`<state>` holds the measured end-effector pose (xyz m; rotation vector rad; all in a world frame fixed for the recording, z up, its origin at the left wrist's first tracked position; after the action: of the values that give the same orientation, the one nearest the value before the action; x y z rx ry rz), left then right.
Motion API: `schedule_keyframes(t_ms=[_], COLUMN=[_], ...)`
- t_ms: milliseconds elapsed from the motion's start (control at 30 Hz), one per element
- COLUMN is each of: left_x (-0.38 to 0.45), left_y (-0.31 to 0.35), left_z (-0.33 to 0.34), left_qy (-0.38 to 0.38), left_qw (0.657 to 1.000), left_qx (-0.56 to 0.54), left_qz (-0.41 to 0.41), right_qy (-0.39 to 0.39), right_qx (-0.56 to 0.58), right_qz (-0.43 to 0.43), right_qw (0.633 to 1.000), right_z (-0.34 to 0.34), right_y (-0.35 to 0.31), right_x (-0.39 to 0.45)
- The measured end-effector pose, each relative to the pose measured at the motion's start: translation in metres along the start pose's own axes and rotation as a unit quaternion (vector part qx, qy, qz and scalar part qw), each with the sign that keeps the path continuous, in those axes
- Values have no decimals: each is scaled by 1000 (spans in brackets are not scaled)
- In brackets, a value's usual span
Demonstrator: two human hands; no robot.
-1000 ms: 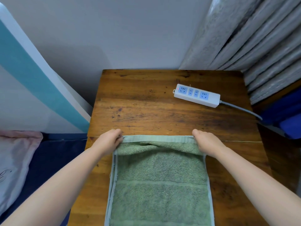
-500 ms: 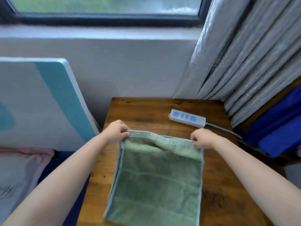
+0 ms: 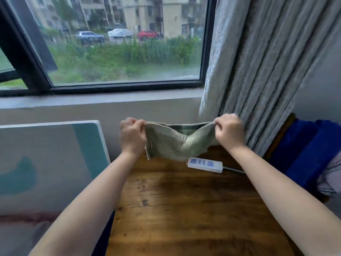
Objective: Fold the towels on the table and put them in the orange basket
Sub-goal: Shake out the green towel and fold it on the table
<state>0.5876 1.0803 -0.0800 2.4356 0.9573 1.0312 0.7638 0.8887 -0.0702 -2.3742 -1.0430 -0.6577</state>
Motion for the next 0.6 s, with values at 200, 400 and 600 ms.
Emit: schedule_keyframes(t_ms=[200, 400, 600], left_x=[4, 8, 16], left_y=[-36, -42, -47], left_z=[-6, -5, -7], left_qy=[-93, -107, -46], left_qw=[991, 989, 993], left_qx=[93, 104, 99], left_qz=[4, 11, 49], right_qy=[-133, -152, -137], right_qx=[-73, -47, -65], right_qz=[56, 50, 23], right_qw=[987, 986, 988], right_z=[-7, -3, 3], right_y=[25, 24, 22], right_x=[10, 16, 18])
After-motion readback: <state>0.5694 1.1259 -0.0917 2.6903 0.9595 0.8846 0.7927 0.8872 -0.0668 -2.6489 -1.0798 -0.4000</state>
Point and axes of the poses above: each hand's wrist, its own x-axis towards the middle knuckle, its own z-axis out of the palm, y = z × x, the point moved 1 cm from there along x, towards the middle knuckle, and after that the axes turned 4 degrees about -x, right-handed, at the moved point
